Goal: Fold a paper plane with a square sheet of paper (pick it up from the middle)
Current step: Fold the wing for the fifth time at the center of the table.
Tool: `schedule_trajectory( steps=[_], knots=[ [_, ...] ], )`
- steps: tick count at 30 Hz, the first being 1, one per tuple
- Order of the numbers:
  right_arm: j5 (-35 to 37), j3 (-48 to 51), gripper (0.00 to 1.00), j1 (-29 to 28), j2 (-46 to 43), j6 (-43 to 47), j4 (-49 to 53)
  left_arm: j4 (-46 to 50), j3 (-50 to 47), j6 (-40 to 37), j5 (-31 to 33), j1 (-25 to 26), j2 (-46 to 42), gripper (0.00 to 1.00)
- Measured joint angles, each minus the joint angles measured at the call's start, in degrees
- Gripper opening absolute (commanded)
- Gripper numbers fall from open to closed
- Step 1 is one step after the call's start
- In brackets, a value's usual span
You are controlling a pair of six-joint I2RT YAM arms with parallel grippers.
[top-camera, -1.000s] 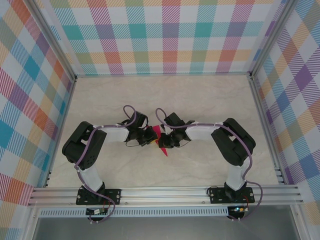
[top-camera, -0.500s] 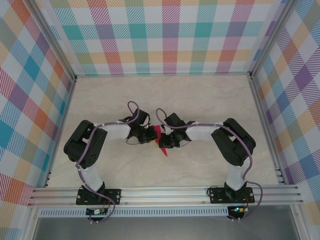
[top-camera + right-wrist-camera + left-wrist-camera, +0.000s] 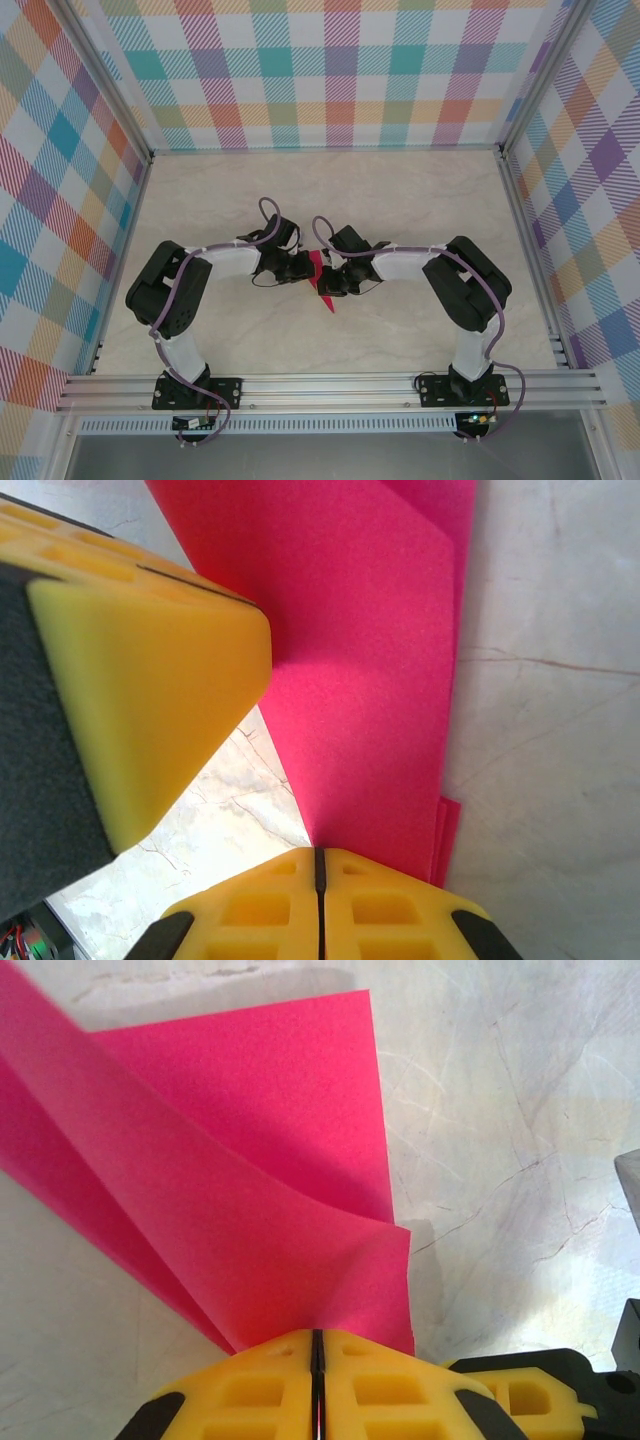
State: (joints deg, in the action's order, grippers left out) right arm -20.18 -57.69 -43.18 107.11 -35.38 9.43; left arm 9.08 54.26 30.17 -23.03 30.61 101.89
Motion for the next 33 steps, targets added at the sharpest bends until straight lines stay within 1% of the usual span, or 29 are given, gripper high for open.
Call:
schedule_trajectory(
  steps=[8, 19, 25, 30, 33],
  knots=[
    [-0.5, 0.4, 0.07, 0.1, 0.0, -0.2, -0.4, 0.3, 1.5, -1.6, -0.5, -1.1, 2.4, 0.09],
    [-1.3, 2.0, 0.07, 0.4, -0.4, 0.6, -2.1, 4.5, 5.0, -4.3, -3.4, -2.7, 4.7, 0.08],
    [-1.3, 2.6, 0.06, 0.4, -0.7, 1.2, -2.8, 6.5, 7.3, -5.6, -5.5, -4.4, 6.5, 0.08],
    [-1.3, 2.8, 0.06, 0.4, -0.8, 1.4, -3.3, 7.0, 8.9, -6.5, -3.9, -5.9, 7.2, 0.07],
    [-1.3, 2.8, 0.06, 0.4, -0.8, 1.4, -3.4, 6.9, 9.7, -7.2, -1.6, -7.6, 7.3, 0.07]
  ],
)
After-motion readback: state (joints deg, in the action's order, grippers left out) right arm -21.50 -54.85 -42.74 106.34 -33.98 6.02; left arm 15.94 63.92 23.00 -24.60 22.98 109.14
